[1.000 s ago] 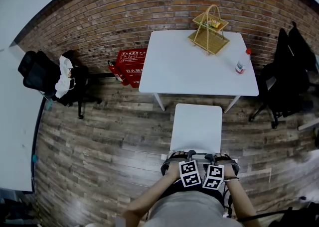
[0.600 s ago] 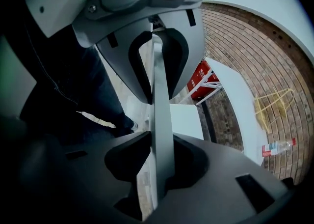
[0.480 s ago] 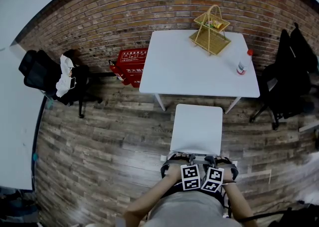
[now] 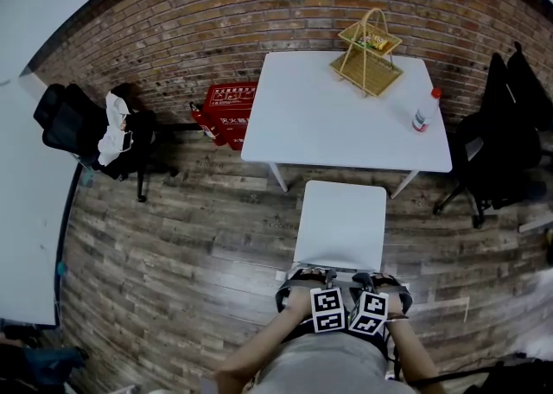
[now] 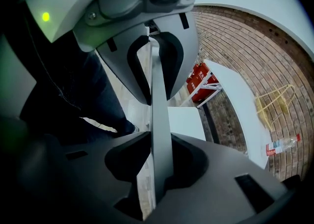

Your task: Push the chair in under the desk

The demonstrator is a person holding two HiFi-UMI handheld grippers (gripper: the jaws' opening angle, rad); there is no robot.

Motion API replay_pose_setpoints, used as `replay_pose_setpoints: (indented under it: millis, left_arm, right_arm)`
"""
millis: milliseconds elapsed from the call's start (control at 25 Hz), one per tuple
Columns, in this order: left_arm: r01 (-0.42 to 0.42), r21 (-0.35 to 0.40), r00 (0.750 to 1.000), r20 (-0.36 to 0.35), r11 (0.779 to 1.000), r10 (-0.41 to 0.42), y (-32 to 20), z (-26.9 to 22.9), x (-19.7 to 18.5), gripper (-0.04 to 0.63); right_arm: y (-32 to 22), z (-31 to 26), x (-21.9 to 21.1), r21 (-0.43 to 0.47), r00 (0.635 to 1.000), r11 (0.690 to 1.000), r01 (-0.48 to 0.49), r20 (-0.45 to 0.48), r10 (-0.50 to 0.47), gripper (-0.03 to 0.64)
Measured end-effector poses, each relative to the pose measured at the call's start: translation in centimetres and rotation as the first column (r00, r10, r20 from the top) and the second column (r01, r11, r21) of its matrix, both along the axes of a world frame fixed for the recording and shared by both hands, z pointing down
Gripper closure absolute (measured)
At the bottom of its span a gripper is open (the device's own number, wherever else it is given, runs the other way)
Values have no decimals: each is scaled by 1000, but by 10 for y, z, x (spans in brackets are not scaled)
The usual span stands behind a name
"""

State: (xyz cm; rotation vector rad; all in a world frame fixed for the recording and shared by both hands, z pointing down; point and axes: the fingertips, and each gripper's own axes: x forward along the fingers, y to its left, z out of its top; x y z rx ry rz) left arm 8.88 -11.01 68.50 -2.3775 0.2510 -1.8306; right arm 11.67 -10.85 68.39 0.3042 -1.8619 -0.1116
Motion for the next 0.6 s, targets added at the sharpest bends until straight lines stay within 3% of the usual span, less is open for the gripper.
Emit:
replay_pose_setpoints:
  millis: [360,600]
  left_arm:
    - [26,-1,1000,0,1000,-26,-7,1,5,480]
    - [39,14,999,-4,999,-39,-24,0,11,480]
  right_arm:
    - [-3,2,3,-47,999,999,20,27,-19,525]
    - [-21,3,11,-28,999,999,37,13,-37,525]
